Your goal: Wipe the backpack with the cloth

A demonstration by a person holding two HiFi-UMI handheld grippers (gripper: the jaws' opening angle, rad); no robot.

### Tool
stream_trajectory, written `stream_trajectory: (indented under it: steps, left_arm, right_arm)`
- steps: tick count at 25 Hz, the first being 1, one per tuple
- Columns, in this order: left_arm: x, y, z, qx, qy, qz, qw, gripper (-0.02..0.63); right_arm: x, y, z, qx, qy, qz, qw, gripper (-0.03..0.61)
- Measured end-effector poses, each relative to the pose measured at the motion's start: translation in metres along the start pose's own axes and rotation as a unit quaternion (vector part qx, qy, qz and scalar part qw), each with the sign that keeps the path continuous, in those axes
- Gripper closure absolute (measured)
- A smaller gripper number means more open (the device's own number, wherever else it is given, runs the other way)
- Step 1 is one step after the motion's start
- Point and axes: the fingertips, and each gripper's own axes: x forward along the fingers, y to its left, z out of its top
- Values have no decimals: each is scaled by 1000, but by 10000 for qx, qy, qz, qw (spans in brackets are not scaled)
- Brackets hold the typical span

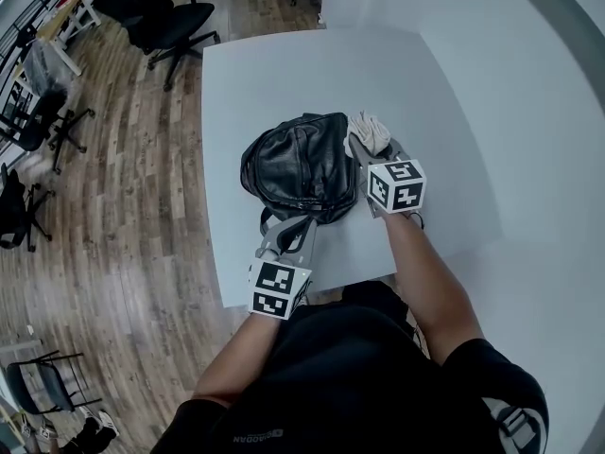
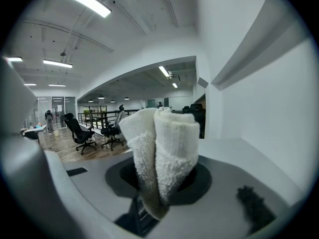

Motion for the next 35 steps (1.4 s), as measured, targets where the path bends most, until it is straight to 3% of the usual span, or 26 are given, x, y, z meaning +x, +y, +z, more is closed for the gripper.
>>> stream_trajectory:
  steps: [10,17,22,35]
  left_arm:
    - [-1,-3,2,9,-21,-33,10000,607]
    - [-10,2,2,2,-41,70,10000,607]
    - [-19,16,-4,-91,-33,248,9996,607]
    - [-68,63,-39,-526,188,1121,9921,607]
  right_arm:
    - [-10,-10,2,1,-7,-142,9999,469]
    - [-12,4,10,28,-107,-3,9999,469]
    - [-1,37,8,197,-168,399,9989,469]
    - [66,169,-39,211,447,1806,9823,469]
